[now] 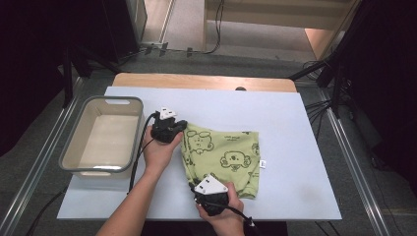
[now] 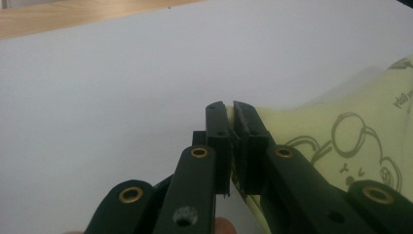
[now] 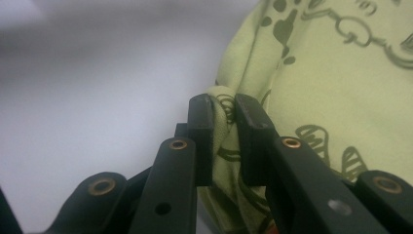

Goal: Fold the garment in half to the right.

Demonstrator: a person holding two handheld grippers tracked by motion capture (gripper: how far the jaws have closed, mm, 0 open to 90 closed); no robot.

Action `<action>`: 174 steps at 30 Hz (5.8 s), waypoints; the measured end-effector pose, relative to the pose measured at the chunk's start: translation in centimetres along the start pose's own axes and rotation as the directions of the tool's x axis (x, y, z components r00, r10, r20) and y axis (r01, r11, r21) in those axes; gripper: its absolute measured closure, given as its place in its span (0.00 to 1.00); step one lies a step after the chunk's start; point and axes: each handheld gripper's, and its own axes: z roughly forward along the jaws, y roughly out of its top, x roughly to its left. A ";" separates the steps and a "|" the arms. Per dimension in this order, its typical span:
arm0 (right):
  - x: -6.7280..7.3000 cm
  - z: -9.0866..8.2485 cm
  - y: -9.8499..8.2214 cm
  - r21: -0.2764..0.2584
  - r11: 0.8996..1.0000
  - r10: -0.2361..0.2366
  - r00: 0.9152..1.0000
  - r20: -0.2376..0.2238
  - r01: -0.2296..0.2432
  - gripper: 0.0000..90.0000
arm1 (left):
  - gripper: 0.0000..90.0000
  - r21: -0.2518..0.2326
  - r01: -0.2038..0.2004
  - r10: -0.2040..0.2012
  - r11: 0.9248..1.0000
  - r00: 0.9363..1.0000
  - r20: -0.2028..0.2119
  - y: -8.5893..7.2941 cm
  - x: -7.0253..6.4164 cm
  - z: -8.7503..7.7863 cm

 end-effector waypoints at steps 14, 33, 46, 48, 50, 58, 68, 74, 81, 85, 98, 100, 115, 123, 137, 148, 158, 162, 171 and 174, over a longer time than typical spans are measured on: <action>-0.2 -1.8 0.1 -0.149 0.985 0.093 0.996 0.009 -0.091 0.85 | 0.94 -0.028 0.058 -0.057 0.998 0.998 0.028 0.3 0.3 -1.8; -2.0 -4.1 -1.4 -0.165 0.971 0.177 0.984 -0.003 -0.175 0.84 | 0.94 -0.082 0.028 -0.021 0.996 0.996 0.085 2.1 -2.7 -2.5; -3.3 -5.1 -2.9 -0.208 0.943 0.273 0.962 0.031 -0.261 0.83 | 0.94 -0.074 -0.005 0.014 0.997 0.993 0.121 3.5 -5.0 -0.7; -3.5 -5.4 -3.0 -0.218 0.939 0.282 0.958 0.044 -0.267 0.83 | 0.94 -0.074 -0.008 0.017 0.997 0.992 0.129 3.6 -5.3 -0.3; -3.7 -5.7 -3.3 -0.225 0.934 0.296 0.954 0.053 -0.277 0.83 | 0.94 -0.076 -0.012 0.022 0.997 0.990 0.140 3.8 -5.7 0.1; -5.0 -6.6 -4.3 -0.234 0.917 0.353 0.931 0.092 -0.324 0.83 | 0.94 -0.066 -0.026 0.037 0.997 0.983 0.182 4.7 -7.5 2.1; -6.3 -7.4 -5.5 -0.226 0.865 0.467 0.883 0.036 -0.448 0.83 | 0.94 -0.034 -0.067 0.073 0.997 0.974 0.216 5.6 -10.5 5.0; -6.5 -7.7 -6.0 -0.226 0.864 0.472 0.880 0.050 -0.451 0.83 | 0.94 -0.005 -0.076 0.075 0.997 0.969 0.236 5.5 -12.1 6.9; -7.0 -7.8 -6.8 -0.202 0.870 0.471 0.879 0.076 -0.449 0.82 | 0.94 0.035 -0.073 0.063 0.997 0.969 0.239 4.7 -13.4 9.2; -7.4 -7.9 -7.0 -0.196 0.871 0.472 0.878 0.079 -0.451 0.81 | 0.94 0.066 -0.067 0.049 0.996 0.970 0.239 4.1 -13.8 10.6; -8.4 -9.6 -7.1 -0.212 0.878 0.457 0.884 0.100 -0.429 0.47 | 0.69 0.030 -0.080 0.065 0.996 0.942 0.329 4.5 -13.8 9.8; -8.6 -10.2 -7.1 -0.225 0.885 0.439 0.891 0.114 -0.407 0.45 | 0.65 0.004 -0.080 0.074 0.997 0.939 0.335 4.9 -13.6 9.0; -11.1 -8.4 -6.9 -0.117 0.887 0.457 0.884 0.097 -0.446 0.78 | 0.89 0.073 -0.101 0.075 0.992 0.950 0.303 3.8 -10.8 7.4; -10.8 -8.7 -7.7 -0.060 0.901 0.434 0.891 0.133 -0.429 0.92 | 0.94 0.092 -0.116 0.087 0.989 0.956 0.279 3.1 -11.0 8.4; -10.8 -10.4 -7.5 -0.131 0.913 0.404 0.897 0.178 -0.386 0.54 | 0.68 0.043 -0.034 0.023 0.998 0.972 0.233 3.7 -7.9 6.0; -10.4 -9.0 -8.5 -0.028 0.911 0.410 0.902 0.132 -0.410 0.51 | 0.61 0.097 0.005 -0.029 0.995 0.968 0.250 2.5 -7.2 7.0; -10.2 -8.4 -9.1 -0.022 0.908 0.418 0.902 0.107 -0.419 0.59 | 0.78 0.142 0.033 -0.071 0.989 0.961 0.267 1.9 -7.4 8.2; -10.4 -8.5 -9.3 -0.017 0.898 0.440 0.895 0.071 -0.440 0.70 | 0.92 0.136 0.017 -0.052 0.991 0.964 0.259 2.0 -7.7 8.1; -10.1 -8.6 -9.0 -0.028 0.903 0.429 0.901 0.066 -0.428 0.82 | 0.95 0.116 -0.008 -0.023 0.993 0.964 0.265 2.4 -7.4 7.1; -10.0 -8.5 -8.8 -0.036 0.893 0.450 0.891 0.055 -0.449 0.82 | 0.95 0.111 -0.013 -0.016 0.994 0.966 0.258 2.5 -7.2 6.7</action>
